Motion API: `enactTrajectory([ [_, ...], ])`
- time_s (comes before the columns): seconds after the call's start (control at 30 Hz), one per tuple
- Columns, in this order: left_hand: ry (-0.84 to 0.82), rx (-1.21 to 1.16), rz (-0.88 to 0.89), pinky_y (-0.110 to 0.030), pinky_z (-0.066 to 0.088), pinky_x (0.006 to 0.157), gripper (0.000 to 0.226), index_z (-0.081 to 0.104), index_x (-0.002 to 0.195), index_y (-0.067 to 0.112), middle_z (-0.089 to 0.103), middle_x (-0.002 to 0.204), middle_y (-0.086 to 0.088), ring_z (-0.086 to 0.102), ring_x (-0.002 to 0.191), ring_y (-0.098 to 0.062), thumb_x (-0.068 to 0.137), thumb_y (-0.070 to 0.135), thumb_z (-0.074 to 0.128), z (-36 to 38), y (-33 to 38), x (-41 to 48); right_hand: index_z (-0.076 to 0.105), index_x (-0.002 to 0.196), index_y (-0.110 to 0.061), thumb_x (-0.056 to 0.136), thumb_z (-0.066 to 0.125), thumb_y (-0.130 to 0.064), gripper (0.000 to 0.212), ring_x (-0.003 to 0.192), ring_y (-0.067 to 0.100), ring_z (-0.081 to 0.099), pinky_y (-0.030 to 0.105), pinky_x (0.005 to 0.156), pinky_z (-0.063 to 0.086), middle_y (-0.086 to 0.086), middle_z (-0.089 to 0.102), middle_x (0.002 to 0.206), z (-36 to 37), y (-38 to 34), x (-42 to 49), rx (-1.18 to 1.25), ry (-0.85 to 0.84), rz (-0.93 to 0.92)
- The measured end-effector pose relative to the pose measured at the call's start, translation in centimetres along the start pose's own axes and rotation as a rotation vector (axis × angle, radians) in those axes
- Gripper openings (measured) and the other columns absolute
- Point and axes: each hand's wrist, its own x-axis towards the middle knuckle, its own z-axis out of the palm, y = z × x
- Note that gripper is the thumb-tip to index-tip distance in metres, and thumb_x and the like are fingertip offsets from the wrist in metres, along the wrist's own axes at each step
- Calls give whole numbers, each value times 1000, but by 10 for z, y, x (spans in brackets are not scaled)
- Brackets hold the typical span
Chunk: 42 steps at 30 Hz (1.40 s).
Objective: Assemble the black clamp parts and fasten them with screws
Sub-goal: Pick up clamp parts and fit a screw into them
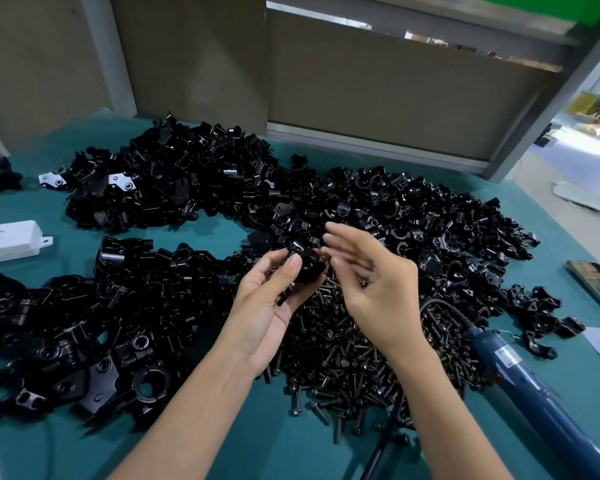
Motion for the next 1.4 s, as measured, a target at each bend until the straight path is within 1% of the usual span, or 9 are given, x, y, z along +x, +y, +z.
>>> enactTrajectory([
  [0.13,21,54,45,-30,58,87,35,61,115,0,65,127,-23,67,114,-26,84,15,67,-1,4,3,70,115,-13,92,60,5,31,97,3,68,27,89,55,-7,72,105,2,9,5,-163,66,125],
  [0.27,76,55,81,-30,58,86,37,61,117,-1,67,123,-21,68,109,-23,85,17,67,-6,9,6,62,132,-22,95,61,-15,37,110,21,59,26,91,46,3,64,124,12,18,18,-521,-393,268],
  [0.37,82,23,67,-30,58,86,37,61,119,-1,72,117,-14,69,109,-23,88,19,65,-8,10,6,58,135,-21,96,60,-14,40,120,23,46,32,97,43,4,60,122,22,19,24,-630,-510,249],
  [0.57,59,77,44,-28,58,86,39,59,121,-4,74,112,-11,72,103,-18,90,20,62,-5,8,5,66,91,-15,84,54,6,25,85,16,62,39,76,56,0,65,89,22,17,32,-499,-424,339],
  [0.87,86,110,36,-31,58,87,33,60,120,-3,65,128,-21,69,106,-20,94,17,60,-5,7,5,56,100,-17,99,53,-4,14,76,9,64,28,70,53,-2,65,84,15,21,15,-173,-81,268],
  [1.03,56,113,44,-31,57,91,43,56,123,-4,59,132,-27,67,110,-24,87,17,63,-4,6,4,73,95,-2,88,68,5,12,89,4,59,10,83,45,5,67,97,17,5,11,-236,207,-91],
  [1.13,24,91,35,-29,57,91,40,58,120,-1,64,124,-25,69,105,-22,85,18,63,-3,4,4,76,93,1,83,70,12,16,87,5,58,9,82,47,12,65,97,23,-1,14,-266,183,-189],
  [1.23,-11,93,52,-25,57,84,31,61,113,3,68,102,-11,70,96,-14,86,17,63,-4,2,4,75,92,3,86,64,16,18,85,16,64,24,74,54,12,66,98,30,-5,12,-240,89,-224],
  [1.4,-29,136,73,-24,56,85,30,60,115,2,71,100,-6,69,97,-13,87,15,62,-3,2,4,74,91,3,84,60,22,24,90,17,66,24,78,56,12,69,98,29,-4,10,-184,101,-246],
])
